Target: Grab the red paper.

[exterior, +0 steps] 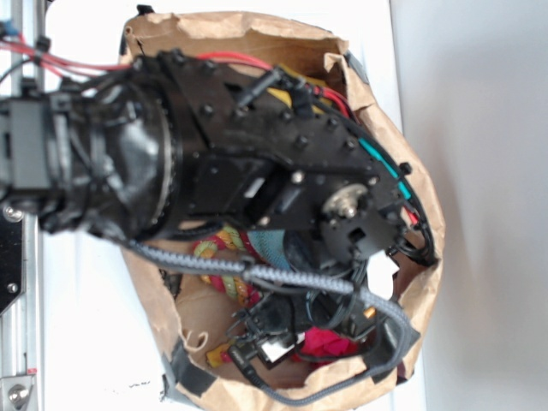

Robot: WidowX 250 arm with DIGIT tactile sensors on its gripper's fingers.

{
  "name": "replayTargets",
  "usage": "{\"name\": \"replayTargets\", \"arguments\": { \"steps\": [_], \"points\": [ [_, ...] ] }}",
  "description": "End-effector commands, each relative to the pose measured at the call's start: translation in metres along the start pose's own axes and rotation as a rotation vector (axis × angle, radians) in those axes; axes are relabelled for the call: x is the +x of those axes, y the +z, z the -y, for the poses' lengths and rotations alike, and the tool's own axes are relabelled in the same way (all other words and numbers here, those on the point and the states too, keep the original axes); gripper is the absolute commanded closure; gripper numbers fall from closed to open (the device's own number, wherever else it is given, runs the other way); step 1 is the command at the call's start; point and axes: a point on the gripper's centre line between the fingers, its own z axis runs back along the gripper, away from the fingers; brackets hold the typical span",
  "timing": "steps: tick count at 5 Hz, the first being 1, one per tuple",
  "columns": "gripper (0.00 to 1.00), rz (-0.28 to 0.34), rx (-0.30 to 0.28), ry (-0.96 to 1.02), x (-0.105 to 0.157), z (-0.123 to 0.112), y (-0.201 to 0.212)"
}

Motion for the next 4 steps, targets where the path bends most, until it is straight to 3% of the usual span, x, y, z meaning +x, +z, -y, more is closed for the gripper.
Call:
{"name": "replayTargets", "arguments": {
  "steps": [1,2,4],
  "points": [
    [0.00,-0.001,0.036,-0.055,0.012,0.004,-0.006],
    [0.00,-0.014,-0.011,-0.071,0.013,0.014,-0.019],
    [0.00,0.026,-0.033,-0.064,0.021,0.015,-0.035]
  ]
}}
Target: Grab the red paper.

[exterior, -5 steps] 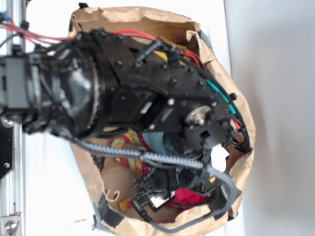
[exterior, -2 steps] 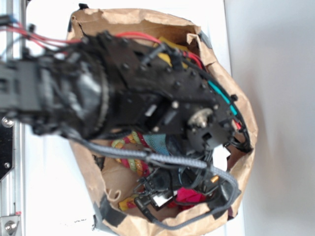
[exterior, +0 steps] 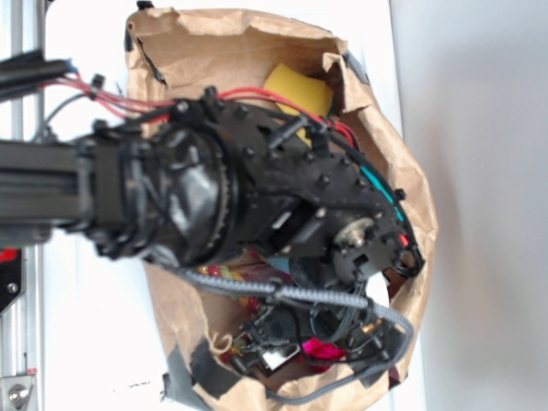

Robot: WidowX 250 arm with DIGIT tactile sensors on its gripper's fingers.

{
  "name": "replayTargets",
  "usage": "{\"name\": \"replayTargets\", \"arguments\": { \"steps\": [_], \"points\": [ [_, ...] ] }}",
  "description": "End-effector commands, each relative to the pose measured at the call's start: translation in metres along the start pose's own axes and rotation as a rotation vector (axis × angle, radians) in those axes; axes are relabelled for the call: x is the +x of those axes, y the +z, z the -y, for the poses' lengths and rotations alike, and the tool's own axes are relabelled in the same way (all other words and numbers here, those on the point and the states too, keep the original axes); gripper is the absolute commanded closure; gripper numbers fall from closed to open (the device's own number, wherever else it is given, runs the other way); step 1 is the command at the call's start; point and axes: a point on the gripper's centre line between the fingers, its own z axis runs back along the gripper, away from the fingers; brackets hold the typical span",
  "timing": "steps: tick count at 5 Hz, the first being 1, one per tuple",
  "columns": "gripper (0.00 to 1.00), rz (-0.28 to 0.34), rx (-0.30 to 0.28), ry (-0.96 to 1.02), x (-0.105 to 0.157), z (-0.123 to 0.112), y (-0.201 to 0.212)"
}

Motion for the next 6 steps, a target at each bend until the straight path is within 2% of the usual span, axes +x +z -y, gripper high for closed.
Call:
{"name": "replayTargets", "arguments": {
  "steps": [1,3,5,6],
  "points": [
    [0.00,0.027,0.006,-0.084,0.023,0.011,-0.006],
    [0.00,0.031,0.029,-0.073,0.025,0.011,-0.026],
    [0.00,-0.007,0.027,-0.082,0.022,0.011,-0.031],
    [0.06,-0.004,0.034,-0.083,0.020,0.010,-0.029]
  ]
}}
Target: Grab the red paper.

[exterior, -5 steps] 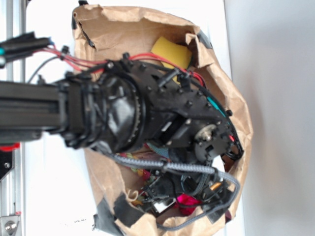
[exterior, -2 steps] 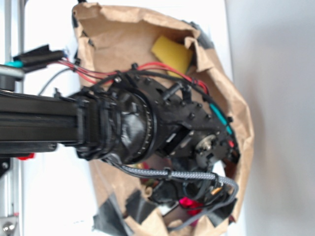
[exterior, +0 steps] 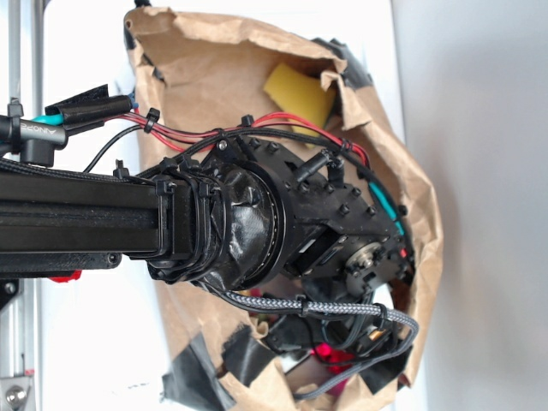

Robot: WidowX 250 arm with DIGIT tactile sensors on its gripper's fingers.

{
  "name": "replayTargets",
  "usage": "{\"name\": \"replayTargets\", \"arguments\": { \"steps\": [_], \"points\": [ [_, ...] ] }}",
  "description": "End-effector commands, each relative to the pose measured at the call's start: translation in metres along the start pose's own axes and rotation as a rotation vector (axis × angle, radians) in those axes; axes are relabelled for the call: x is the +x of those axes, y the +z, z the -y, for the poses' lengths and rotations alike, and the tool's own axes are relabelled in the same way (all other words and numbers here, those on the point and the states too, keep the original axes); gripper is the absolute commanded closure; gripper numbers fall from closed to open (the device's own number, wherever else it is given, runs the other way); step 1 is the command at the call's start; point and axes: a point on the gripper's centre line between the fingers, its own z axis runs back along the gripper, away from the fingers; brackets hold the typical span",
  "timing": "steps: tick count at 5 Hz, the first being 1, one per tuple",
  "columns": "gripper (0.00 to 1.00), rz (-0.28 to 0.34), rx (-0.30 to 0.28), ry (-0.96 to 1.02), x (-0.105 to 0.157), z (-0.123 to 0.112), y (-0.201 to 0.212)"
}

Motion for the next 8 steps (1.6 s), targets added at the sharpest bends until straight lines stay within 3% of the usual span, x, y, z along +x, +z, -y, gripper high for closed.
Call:
{"name": "replayTargets", "arguments": {
  "steps": [1,5,6,7,8],
  "points": [
    [1.00,0.016,0.047,-0.057,0.019,0.010,0.004],
    [1.00,0.015,0.067,-0.035,0.020,0.009,0.014],
    [1.00,-0.059,0.198,0.179,0.009,-0.002,0.056],
    [1.00,-0.089,0.291,0.411,-0.003,-0.011,0.095],
    [1.00,-0.077,0.446,0.616,-0.008,-0.018,0.135]
  ]
}}
